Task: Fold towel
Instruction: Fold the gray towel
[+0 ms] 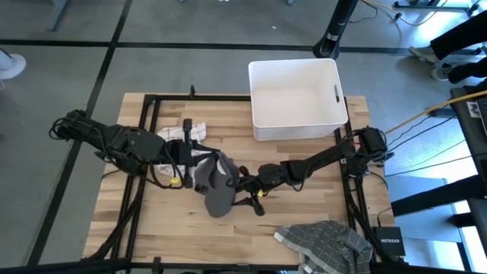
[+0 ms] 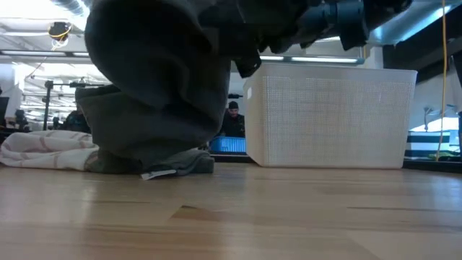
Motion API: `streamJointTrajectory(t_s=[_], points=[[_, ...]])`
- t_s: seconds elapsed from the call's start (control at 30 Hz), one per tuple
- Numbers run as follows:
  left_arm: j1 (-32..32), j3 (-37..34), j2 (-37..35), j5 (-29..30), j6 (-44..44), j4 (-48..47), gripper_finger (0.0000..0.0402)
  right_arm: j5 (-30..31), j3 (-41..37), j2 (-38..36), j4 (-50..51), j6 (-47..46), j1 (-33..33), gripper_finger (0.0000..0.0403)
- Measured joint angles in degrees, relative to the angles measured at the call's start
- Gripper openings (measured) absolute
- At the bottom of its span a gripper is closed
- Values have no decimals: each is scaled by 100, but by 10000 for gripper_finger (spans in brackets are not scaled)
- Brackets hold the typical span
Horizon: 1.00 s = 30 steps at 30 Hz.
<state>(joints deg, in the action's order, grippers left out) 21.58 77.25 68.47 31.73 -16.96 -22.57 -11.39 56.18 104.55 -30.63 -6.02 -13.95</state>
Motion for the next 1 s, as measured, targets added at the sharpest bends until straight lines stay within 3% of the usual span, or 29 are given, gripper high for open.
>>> streamJointTrajectory(t_s=[0.3, 0.4, 0.53, 0.6, 0.8, 1.0], points=[[0, 0, 0, 22, 19, -57, 0, -70, 2, 0, -625, 24, -42, 160], [0, 0, 0, 60, 30, -96, 0, -67, 2, 2, -250, 26, -26, 117], [2, 0, -3, 67, 47, -93, 0, 172, 2, -31, 220, 38, -37, 31], [3, 0, -7, 66, 133, -112, 0, 219, -7, -188, 587, 56, -75, 11], [-1, -26, 24, 54, 1026, -1016, 0, 1584, 0, -1480, 2451, 25, -362, 11], [-82, -915, 204, 23, 1720, -1284, 0, 3493, 7, -2547, 4292, -650, -1015, 10]])
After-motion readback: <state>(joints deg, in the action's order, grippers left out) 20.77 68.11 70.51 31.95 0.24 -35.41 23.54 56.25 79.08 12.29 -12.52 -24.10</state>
